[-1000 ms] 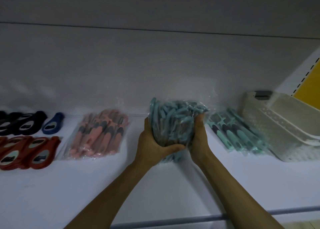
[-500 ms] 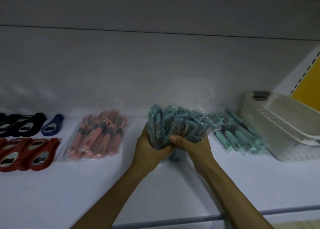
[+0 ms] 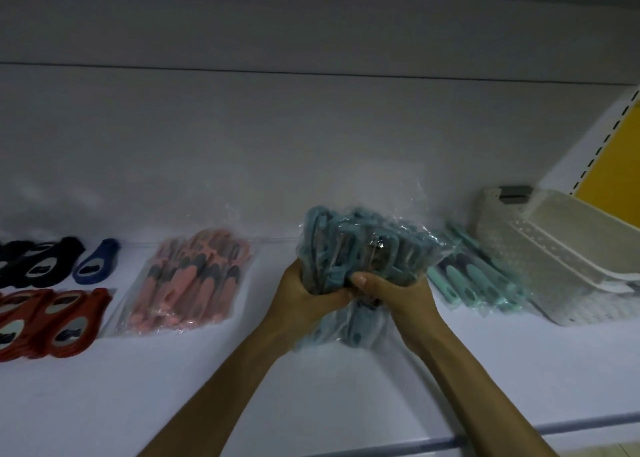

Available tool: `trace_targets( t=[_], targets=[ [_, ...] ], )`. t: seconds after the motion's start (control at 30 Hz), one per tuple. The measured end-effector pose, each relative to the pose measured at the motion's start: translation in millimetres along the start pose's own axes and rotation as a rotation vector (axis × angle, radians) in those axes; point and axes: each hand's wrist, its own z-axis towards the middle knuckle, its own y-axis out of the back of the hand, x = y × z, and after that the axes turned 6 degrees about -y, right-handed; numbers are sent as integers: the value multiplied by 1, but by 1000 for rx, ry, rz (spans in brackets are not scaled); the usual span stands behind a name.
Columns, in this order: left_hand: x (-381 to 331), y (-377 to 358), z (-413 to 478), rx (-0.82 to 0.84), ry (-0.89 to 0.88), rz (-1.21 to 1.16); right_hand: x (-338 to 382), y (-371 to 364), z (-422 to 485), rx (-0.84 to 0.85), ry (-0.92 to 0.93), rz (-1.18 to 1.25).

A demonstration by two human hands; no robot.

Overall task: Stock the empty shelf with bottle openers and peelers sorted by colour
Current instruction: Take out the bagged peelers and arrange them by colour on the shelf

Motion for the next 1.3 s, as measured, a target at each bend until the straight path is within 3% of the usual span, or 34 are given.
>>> trace_targets(
  t=[0.13, 0.23, 0.3, 0.43, 0.53, 0.77, 0.87, 0.97, 1.17, 1.3],
  targets=[
    [5, -37, 23, 143, 119, -70, 5, 21, -4, -218, 13, 50],
    [13, -83, 53, 245, 235, -125, 29, 62, 6, -284, -31, 41],
    [19, -116, 74, 247, 353, -167, 49, 93, 22, -306, -128, -3],
    [35, -161, 96, 278, 687, -294, 64, 138, 48, -353, -490, -144],
    [44, -171, 106, 276, 778, -272, 65, 146, 60, -340, -602, -186],
    [15, -165, 133, 322, 739, -237, 98, 134, 72, -262, -553, -348],
    [-4, -160, 142, 341, 682, -307, 114, 123, 77, -218, -445, -262],
    [-16, -151, 144, 327, 644, -339, 115, 112, 80, -184, -449, -182],
    [-20, -138, 140, 301, 651, -279, 109, 103, 87, -223, -507, -366],
    [-35, -130, 141, 301, 620, -351, 115, 93, 92, -245, -438, -331]
  ],
)
